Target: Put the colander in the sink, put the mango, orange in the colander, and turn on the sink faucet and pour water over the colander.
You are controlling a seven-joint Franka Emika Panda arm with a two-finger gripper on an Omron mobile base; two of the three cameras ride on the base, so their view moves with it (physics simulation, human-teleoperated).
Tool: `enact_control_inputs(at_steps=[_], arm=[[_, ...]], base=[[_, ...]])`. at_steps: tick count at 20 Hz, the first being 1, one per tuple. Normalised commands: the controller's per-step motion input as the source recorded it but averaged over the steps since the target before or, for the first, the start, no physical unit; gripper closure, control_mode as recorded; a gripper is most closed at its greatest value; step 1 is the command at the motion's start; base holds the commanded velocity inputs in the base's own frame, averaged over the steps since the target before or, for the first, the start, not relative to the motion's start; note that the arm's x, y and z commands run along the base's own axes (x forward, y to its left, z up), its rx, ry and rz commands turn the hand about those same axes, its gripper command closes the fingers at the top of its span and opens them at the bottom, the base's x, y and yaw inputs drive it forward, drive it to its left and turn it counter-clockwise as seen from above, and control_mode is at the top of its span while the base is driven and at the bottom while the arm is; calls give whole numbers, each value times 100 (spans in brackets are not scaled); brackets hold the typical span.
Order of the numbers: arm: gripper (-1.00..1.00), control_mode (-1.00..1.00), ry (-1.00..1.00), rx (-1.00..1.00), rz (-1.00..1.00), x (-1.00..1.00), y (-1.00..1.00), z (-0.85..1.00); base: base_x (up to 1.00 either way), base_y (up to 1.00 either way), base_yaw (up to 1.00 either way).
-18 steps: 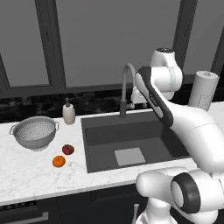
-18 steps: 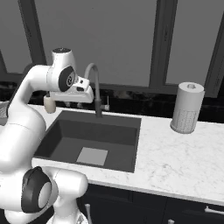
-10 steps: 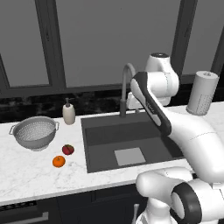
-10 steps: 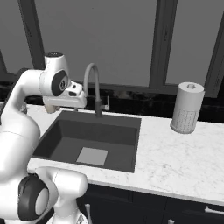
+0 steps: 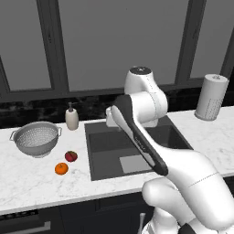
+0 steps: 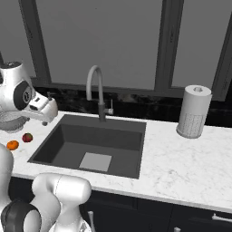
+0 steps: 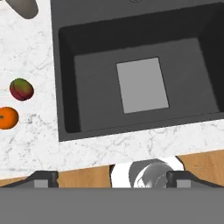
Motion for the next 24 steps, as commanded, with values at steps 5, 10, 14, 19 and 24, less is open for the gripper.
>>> enact_control_inputs(at_steps=[5, 10, 14, 19, 24], arm=[[-100, -100, 0, 4, -17, -38, 99, 0], [-100, -100, 0, 1, -19, -9, 92, 0], [-100, -100, 0, 0, -11, 0, 74, 0], [-100, -100, 0, 0, -3, 11, 40, 0], [-100, -100, 1, 0, 0, 40, 2, 0]], base=[[0, 0, 0], [0, 0, 0], [0, 0, 0], [0, 0, 0], [0, 0, 0]])
